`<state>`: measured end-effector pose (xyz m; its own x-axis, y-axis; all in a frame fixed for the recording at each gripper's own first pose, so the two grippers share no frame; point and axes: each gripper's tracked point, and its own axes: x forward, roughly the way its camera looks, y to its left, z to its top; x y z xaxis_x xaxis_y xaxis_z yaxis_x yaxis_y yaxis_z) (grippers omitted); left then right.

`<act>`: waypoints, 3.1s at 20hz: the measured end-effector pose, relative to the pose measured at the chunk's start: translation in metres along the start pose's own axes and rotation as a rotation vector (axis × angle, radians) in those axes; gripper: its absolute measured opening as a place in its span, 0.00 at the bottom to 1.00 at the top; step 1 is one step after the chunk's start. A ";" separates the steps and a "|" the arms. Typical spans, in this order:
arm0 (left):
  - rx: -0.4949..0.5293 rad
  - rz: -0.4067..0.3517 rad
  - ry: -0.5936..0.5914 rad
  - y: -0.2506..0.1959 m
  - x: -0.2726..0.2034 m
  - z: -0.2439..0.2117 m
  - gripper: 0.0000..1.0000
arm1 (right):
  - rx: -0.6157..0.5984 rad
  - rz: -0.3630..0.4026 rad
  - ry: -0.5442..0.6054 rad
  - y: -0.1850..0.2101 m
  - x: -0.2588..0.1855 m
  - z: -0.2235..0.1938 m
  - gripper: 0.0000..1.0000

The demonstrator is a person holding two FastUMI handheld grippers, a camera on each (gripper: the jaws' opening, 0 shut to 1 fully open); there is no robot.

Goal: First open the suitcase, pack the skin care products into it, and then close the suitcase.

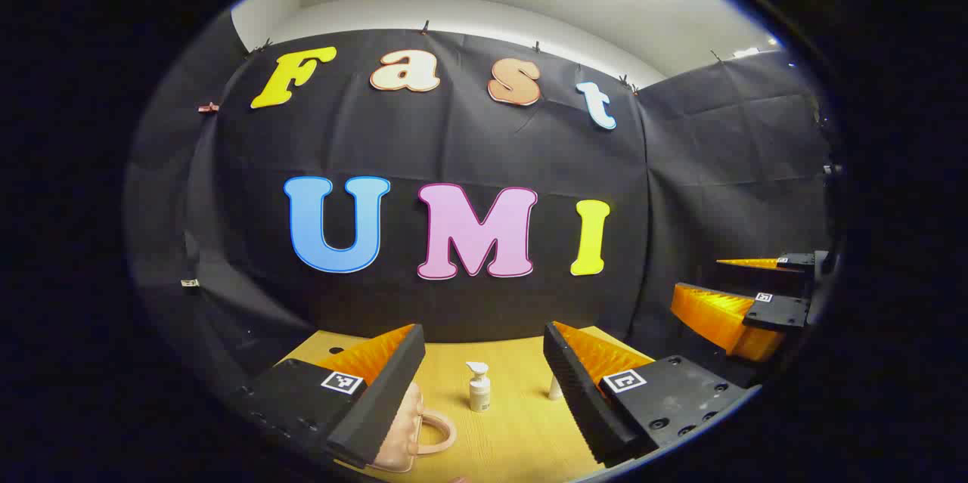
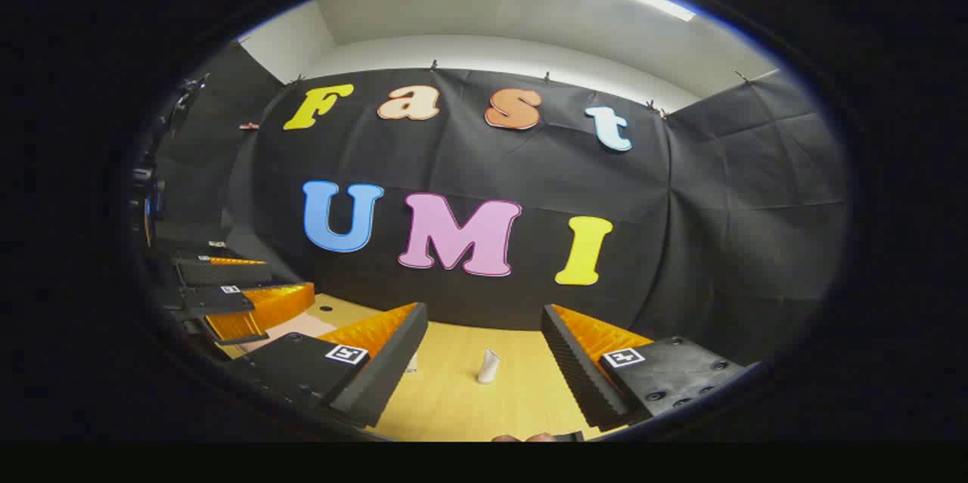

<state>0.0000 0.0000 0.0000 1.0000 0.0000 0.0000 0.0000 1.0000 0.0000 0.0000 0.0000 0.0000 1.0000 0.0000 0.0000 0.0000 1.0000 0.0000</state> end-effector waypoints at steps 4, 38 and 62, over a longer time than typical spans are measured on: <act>0.013 0.023 0.035 0.013 0.000 -0.011 0.99 | -0.001 0.001 0.009 0.004 0.002 -0.002 0.96; -0.208 0.064 0.714 0.023 0.076 -0.256 0.95 | -0.021 0.061 0.085 -0.061 0.031 -0.073 0.96; -0.082 0.104 1.063 0.054 0.123 -0.384 0.49 | -0.016 0.050 0.204 -0.128 0.083 -0.140 0.96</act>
<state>0.1228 0.0544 -0.3837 0.4820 0.0456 -0.8750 -0.1251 0.9920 -0.0172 0.0827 -0.1283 -0.1400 0.9781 0.0477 -0.2028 -0.0510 0.9986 -0.0110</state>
